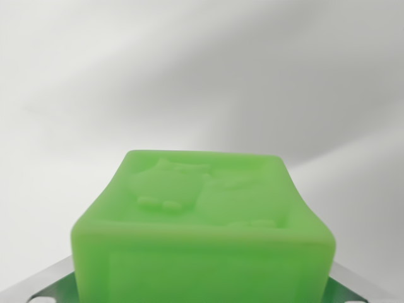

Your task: Stack cube

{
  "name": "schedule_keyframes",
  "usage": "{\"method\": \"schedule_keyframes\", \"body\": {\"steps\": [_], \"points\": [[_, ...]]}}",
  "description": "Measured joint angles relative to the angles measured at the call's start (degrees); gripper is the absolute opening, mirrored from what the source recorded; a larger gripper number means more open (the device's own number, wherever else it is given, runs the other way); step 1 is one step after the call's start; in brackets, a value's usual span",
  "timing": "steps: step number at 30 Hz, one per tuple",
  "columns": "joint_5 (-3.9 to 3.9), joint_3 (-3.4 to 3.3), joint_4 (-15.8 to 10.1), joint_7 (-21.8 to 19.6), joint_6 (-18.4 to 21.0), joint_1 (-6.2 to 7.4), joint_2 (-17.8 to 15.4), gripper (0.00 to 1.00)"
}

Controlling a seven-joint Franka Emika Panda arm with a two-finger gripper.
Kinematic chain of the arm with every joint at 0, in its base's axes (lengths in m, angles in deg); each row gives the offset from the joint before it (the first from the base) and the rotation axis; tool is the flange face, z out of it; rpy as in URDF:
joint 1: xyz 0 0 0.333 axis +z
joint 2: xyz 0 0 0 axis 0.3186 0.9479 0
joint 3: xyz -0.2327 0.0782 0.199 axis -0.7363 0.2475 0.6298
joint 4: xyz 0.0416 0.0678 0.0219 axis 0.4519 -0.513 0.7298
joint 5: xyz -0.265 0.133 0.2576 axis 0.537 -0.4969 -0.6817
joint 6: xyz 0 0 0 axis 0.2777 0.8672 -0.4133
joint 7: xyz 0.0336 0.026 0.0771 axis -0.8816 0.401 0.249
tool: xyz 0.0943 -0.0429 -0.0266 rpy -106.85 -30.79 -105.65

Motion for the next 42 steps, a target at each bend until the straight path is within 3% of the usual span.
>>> {"method": "schedule_keyframes", "body": {"steps": [42], "points": [[-0.91, -0.73, -6.10, 8.10, 0.04, -7.92, -6.44, 0.00]]}}
